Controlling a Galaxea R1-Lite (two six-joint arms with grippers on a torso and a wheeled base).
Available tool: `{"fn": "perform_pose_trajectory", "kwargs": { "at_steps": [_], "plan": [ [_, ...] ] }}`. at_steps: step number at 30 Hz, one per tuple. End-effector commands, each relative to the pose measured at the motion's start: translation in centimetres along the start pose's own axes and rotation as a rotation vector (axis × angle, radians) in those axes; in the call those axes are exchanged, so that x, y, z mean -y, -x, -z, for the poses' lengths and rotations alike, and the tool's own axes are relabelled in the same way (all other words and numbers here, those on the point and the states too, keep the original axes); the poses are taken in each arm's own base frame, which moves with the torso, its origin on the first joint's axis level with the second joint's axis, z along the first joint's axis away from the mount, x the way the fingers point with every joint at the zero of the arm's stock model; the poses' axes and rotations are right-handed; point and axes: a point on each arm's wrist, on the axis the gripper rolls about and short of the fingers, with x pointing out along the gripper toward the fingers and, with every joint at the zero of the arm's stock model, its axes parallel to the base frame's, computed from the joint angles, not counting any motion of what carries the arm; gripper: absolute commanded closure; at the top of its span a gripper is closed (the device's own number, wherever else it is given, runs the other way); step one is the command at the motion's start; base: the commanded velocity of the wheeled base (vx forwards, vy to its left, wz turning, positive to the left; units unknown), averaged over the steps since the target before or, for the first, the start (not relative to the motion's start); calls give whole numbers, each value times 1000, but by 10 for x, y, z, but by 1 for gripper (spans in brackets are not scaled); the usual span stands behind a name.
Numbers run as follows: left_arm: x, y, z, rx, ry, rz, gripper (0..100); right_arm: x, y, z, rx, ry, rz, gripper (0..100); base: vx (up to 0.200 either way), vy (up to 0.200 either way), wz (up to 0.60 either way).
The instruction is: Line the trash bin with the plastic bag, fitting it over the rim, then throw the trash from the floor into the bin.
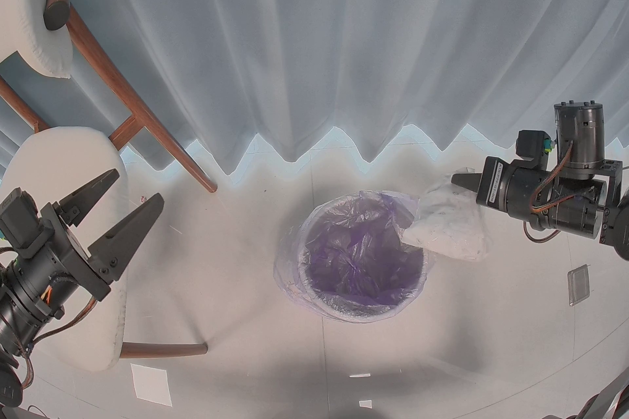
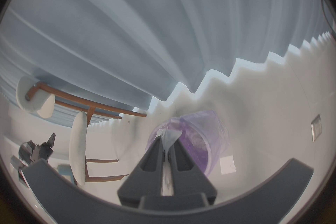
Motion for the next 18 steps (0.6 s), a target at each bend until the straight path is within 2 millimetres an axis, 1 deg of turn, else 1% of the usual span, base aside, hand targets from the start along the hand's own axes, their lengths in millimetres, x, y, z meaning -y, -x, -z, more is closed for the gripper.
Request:
{"fn": "perform_pose_trajectory", "kwargs": {
  "at_steps": [1, 5, 6, 7, 11, 15, 16, 18],
  "plan": [
    [-5, 19, 2, 8, -15, -57, 0, -5, -22, 20, -16, 84, -20, 100, 0, 0, 0],
    [-7, 28, 3, 13, -22, -84, 0, -9, -33, 24, 2, 133, -45, 100, 0, 0, 0],
    [-7, 28, 3, 13, -22, -84, 0, -9, -33, 24, 2, 133, -45, 100, 0, 0, 0],
    [-7, 35, 6, 10, -23, -93, 0, -9, -40, 26, 18, 173, -49, 100, 0, 0, 0],
    [-6, 46, 14, -8, -22, -113, 0, -8, -55, 29, 56, 232, -63, 100, 0, 0, 0],
    [-8, 54, 15, -3, -29, -147, 0, -6, -69, 33, 106, 281, -78, 100, 0, 0, 0],
    [-8, 54, 15, -3, -29, -147, 0, -6, -70, 33, 106, 283, -80, 100, 0, 0, 0],
    [-9, 61, 19, -11, -33, -175, 0, -2, -77, 42, 118, 310, -84, 100, 0, 0, 0]
  ]
}}
